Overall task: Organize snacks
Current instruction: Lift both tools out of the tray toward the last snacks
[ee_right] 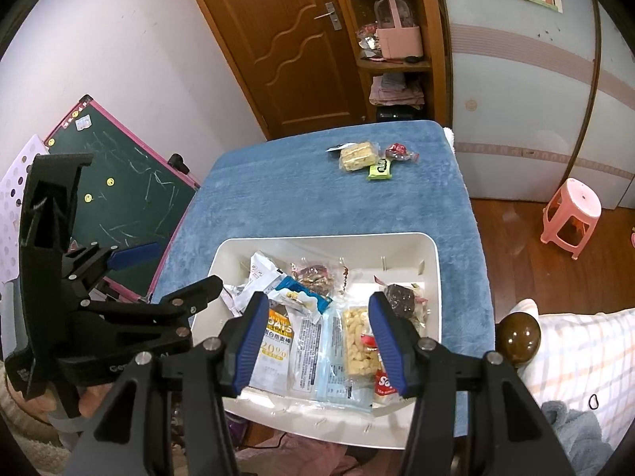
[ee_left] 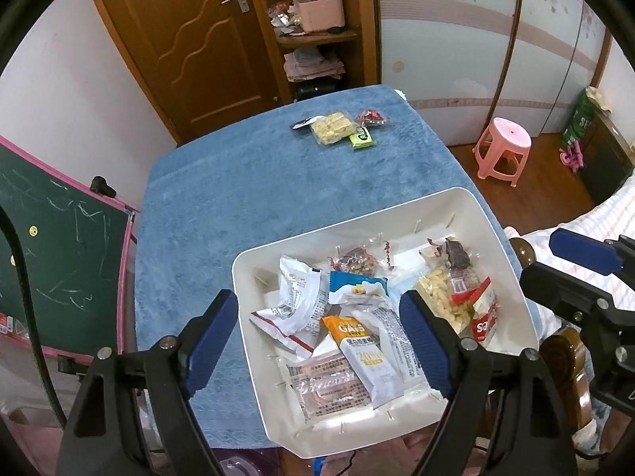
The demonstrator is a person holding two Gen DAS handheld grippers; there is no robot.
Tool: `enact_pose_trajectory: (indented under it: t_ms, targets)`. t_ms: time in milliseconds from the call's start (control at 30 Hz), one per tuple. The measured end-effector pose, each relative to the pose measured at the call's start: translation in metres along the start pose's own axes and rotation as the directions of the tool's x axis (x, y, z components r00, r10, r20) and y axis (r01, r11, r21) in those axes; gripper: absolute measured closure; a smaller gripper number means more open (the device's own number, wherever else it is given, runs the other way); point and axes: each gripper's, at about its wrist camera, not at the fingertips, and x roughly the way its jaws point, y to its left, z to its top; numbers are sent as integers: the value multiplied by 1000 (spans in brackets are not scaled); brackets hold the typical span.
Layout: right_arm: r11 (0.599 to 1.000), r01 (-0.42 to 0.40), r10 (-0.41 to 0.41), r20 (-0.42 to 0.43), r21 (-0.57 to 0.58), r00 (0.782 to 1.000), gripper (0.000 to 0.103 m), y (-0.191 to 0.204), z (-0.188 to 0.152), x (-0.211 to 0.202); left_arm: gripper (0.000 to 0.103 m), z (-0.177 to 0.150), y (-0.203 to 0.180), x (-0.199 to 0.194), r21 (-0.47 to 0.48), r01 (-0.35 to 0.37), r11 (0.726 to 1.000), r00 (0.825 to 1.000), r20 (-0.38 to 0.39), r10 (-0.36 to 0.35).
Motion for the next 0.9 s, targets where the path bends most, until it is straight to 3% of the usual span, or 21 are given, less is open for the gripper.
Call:
enact_pose_trajectory:
  t_ms: [900]
  targets:
    - [999,10,-10,-19,34,1000,50,-6,16,16,21,15,7,6,-21,7,1000,1000,-1,-7]
